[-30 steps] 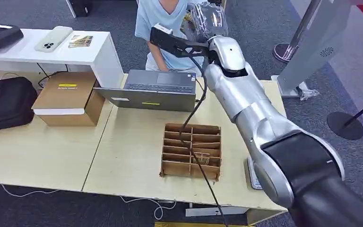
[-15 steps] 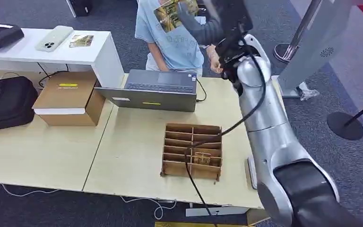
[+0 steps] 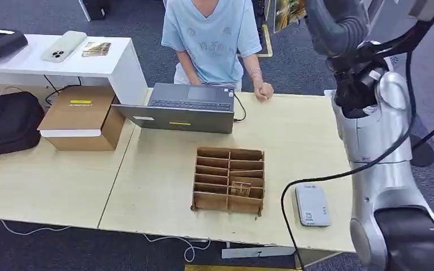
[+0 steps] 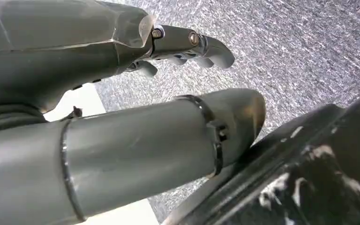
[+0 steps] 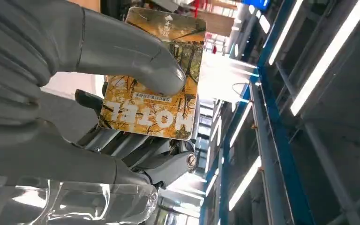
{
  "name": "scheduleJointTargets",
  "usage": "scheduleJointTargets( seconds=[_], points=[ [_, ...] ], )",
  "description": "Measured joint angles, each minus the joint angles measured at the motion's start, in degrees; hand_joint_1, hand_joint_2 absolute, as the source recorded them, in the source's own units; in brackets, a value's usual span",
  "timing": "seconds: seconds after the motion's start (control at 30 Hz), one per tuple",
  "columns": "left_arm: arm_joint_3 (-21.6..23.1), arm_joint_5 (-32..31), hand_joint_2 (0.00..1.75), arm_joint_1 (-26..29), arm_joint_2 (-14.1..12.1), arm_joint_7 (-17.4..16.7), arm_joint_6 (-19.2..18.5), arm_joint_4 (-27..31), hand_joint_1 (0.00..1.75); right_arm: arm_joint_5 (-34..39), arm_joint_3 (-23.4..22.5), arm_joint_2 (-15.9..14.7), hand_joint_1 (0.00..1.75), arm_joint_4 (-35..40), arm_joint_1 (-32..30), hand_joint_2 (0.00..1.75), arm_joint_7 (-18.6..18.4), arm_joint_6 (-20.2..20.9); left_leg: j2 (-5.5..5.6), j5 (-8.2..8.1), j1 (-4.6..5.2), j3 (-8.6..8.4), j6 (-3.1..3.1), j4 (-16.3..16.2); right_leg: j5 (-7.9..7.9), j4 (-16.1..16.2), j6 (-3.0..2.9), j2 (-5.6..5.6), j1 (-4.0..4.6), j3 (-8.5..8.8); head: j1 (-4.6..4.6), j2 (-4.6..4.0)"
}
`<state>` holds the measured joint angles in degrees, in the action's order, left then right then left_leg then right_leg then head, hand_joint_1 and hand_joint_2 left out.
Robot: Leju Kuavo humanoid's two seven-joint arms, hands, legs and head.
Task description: Pass the card to the sensor for recognition and then transmit it.
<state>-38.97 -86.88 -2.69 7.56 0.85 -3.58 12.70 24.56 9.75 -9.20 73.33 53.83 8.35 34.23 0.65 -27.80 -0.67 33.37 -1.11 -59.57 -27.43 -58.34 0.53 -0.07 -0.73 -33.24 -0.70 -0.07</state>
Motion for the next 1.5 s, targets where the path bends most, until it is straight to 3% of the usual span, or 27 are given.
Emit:
scheduleJointTargets(
  seconds=[0.23, 0.47, 0.67, 1.0, 1.23, 1.5],
  points=[
    [-0.72, 0.50, 0.00, 0.03, 0.07, 0.00, 0.17, 0.00, 0.00, 2.91, 0.04, -3.85, 1.75, 0.07, -0.13, 1.75, -1.07, -0.90, 0.04, 0.00, 0.01, 0.02, 0.01, -0.01, 0.00, 0.02, 0.01, -0.04, 0.00, 0.01, 0.04, 0.00],
    [-1.47, 0.48, 0.00, 0.26, 0.20, 0.00, 0.15, 0.00, 0.00, 4.75, -0.63, -9.84, 1.75, -0.50, -2.17, 1.75, -1.60, -1.03, 0.04, -0.01, 0.03, 0.04, 0.02, -0.04, 0.00, 0.09, 0.02, -0.05, -0.02, 0.02, 0.04, 0.00],
    [-1.66, 0.55, 0.00, 0.48, 0.26, 0.00, 0.04, 0.00, 0.00, 6.19, -2.34, -16.31, 1.75, -0.52, -7.08, 1.75, -1.22, -0.22, 0.08, -0.04, 0.03, 0.08, 0.06, -0.04, 0.00, 0.09, 0.03, -0.11, -0.02, 0.01, 0.02, 0.00],
    [-2.84, 0.74, 0.00, 0.57, 0.46, 0.00, 0.74, 0.00, 0.00, 9.40, -7.78, -24.09, 1.75, -1.09, -17.43, 1.75, -0.13, 1.40, 0.12, -0.05, 0.03, 0.12, 0.07, -0.03, -0.01, 0.09, 0.04, -0.14, -0.01, -0.02, 0.02, 0.00],
    [-3.32, 0.76, 0.00, 0.59, 0.52, 0.00, 1.01, 0.00, 0.00, 10.45, -13.86, -27.22, 1.75, -1.77, -25.79, 1.75, 1.12, 2.23, 0.12, -0.06, 0.03, 0.14, 0.09, -0.03, -0.02, 0.10, 0.05, -0.15, -0.02, -0.02, 0.02, 0.00],
    [-3.85, 0.68, 0.00, 0.59, 0.61, -0.11, 1.22, 0.00, 0.00, 8.92, -20.53, -27.67, 1.75, -0.76, -35.72, 1.75, 1.51, 2.75, 0.13, -0.07, 0.03, 0.14, 0.10, -0.01, -0.02, 0.09, 0.05, -0.16, -0.01, -0.03, 0.00, 0.00]
  ],
)
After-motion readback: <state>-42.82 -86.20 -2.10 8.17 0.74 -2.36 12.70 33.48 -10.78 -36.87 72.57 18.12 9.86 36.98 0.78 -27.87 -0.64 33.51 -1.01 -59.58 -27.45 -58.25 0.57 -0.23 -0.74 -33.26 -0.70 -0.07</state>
